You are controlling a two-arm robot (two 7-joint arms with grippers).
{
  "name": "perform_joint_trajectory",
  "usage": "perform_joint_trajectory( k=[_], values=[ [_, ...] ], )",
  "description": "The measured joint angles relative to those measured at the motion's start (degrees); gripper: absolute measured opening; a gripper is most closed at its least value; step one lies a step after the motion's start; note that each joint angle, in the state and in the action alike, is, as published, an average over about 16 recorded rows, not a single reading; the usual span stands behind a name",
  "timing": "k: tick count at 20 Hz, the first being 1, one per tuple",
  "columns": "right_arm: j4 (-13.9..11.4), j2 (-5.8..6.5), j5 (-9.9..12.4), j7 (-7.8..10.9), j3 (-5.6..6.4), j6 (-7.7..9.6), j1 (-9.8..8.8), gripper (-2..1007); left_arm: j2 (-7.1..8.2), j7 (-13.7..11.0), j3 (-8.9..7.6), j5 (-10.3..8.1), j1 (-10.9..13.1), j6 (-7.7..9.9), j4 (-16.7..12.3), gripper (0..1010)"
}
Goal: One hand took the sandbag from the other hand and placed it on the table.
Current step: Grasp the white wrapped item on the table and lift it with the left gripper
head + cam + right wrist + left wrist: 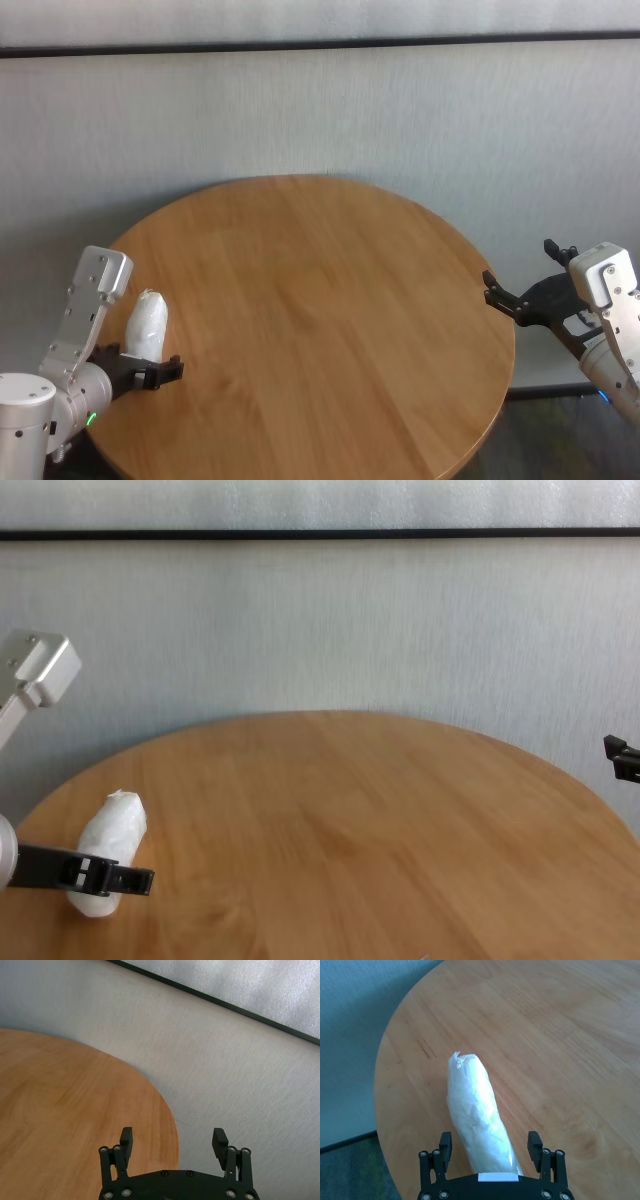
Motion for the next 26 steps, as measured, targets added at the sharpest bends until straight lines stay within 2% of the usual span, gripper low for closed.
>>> perform_joint_trajectory(
  k=[6, 19, 26],
  values=[
    [0.0, 0.00, 0.0, 0.00, 0.00, 0.00, 0.00, 1001, 0.03, 0.0, 0.01, -0.07, 0.0, 0.04, 0.0, 875],
    [0.0, 0.00, 0.0, 0.00, 0.00, 0.00, 0.00, 1001, 0.08, 0.1, 0.05, -0.13, 0.0, 0.10, -0.1, 545],
    [0.0, 0.00, 0.0, 0.00, 0.00, 0.00, 0.00, 1001, 0.09, 0.1, 0.05, -0.16, 0.0, 0.13, -0.1, 446]
  ],
)
